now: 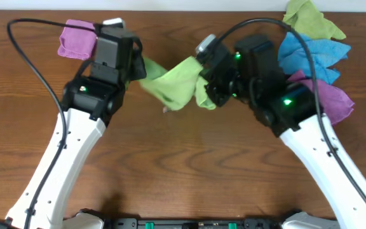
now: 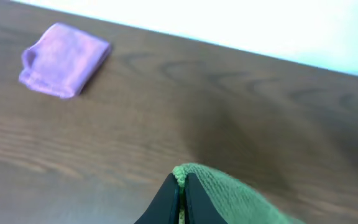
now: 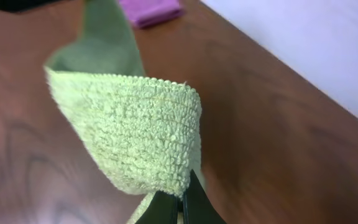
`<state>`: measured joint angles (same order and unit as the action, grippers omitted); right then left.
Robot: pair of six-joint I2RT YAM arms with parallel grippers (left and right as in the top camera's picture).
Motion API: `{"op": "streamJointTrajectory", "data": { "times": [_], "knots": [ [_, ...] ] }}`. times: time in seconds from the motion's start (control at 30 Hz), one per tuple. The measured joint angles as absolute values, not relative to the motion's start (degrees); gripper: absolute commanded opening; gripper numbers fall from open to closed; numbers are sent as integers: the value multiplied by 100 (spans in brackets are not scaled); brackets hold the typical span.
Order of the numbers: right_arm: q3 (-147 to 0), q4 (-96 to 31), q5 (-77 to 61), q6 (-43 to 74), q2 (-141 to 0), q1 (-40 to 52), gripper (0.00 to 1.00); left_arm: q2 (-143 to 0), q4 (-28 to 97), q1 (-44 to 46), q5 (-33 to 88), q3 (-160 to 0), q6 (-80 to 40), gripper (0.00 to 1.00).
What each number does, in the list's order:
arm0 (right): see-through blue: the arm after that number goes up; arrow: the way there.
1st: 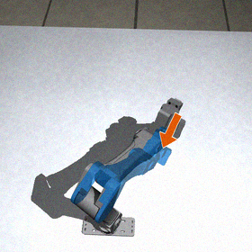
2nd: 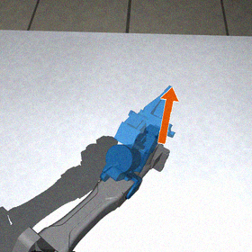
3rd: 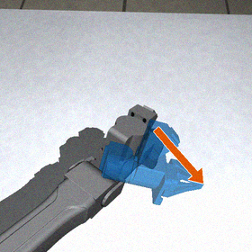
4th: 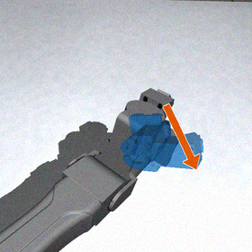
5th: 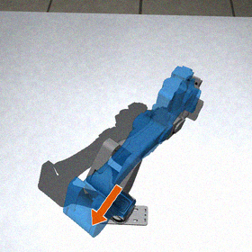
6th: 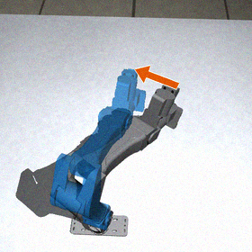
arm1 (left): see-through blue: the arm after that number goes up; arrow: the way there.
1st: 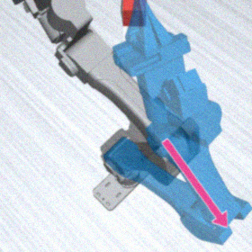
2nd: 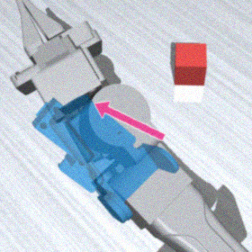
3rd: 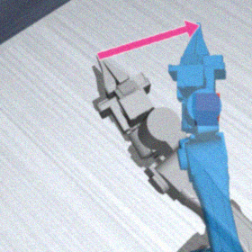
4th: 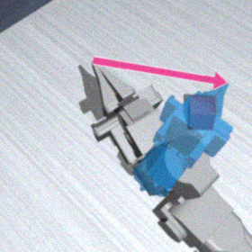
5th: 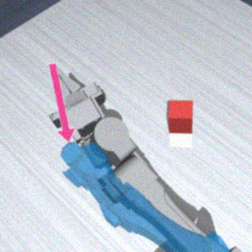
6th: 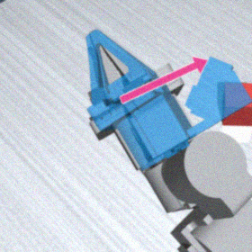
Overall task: Fold the cloth
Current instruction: 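Lift the cloth with both grippers and shake it out above the table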
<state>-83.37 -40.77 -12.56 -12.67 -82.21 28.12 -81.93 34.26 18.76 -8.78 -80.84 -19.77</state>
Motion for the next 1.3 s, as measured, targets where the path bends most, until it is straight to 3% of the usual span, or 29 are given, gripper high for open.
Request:
{"op": "streamJointTrajectory", "data": {
  "times": [0.27,0.53,0.87,1.07,1.3],
  "knots": [
    [-8346,-4469,34,-1253,-8322,2587,1,-8202,3426,1739,-762,-8114,-1758,6],
    [-8346,-4689,106,-1286,-8322,2423,1,-8202,3693,1822,-443,-8173,-1826,6],
    [-8346,-5658,-285,-1079,-7708,2578,2,-7710,5072,1896,-305,-8270,-2215,6],
    [-8346,-6490,-449,-642,-6908,2919,2,-6995,6075,2458,-467,-8340,-2536,6],
    [-8346,-7496,-255,117,-6580,4101,2,-6613,7524,3603,-1278,-8340,-3448,6]
  ]
}}
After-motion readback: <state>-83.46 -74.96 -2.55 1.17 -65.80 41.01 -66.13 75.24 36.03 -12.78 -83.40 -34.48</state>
